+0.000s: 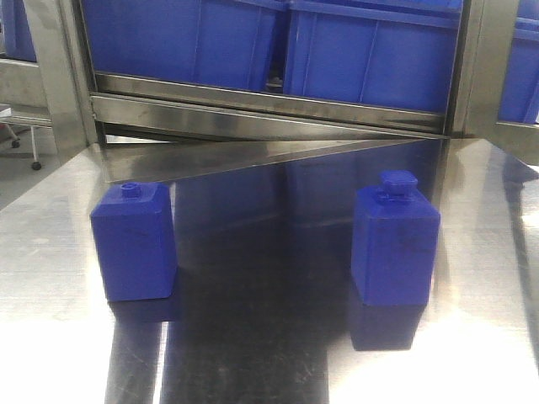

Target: Pick and sort blue part to right shelf

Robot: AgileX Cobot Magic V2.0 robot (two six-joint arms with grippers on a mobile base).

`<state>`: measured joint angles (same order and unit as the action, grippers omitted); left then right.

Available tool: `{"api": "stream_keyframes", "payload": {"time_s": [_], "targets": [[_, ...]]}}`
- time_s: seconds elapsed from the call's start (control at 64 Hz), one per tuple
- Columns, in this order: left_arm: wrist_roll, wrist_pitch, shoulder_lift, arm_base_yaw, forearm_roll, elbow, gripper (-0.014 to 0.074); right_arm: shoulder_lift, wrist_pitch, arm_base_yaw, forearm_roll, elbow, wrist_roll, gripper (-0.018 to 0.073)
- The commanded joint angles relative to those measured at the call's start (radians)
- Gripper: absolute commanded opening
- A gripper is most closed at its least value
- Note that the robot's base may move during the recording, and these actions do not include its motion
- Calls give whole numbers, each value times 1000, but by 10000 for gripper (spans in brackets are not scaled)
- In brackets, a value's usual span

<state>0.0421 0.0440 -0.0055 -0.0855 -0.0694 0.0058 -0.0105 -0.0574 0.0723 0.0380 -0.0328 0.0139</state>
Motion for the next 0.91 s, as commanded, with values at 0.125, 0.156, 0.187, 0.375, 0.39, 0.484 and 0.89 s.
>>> {"api": "stream_keyframes", "payload": {"time_s": [0.125, 0.156, 0.187, 0.375, 0.39, 0.484, 0.89], "targets": [[-5, -81, -23, 0, -2, 24, 124, -22, -90, 5, -7, 24, 0, 56], [-5, -81, -23, 0, -2, 24, 124, -22, -90, 5, -7, 24, 0, 56], [-5, -81, -23, 0, -2, 24, 124, -22, -90, 5, -7, 24, 0, 56], [-5, -81, -23, 0, -2, 24, 124, -22, -90, 5, -7, 24, 0, 56], [-5, -81, -23, 0, -2, 24, 124, -22, -91, 5, -7, 24, 0, 56], [-5, -81, -23, 0, -2, 24, 124, -22, -91, 5, -7, 24, 0, 56], [-5, -81, -23, 0, -2, 24, 124, -22, -54, 1, -7, 24, 0, 56]]}}
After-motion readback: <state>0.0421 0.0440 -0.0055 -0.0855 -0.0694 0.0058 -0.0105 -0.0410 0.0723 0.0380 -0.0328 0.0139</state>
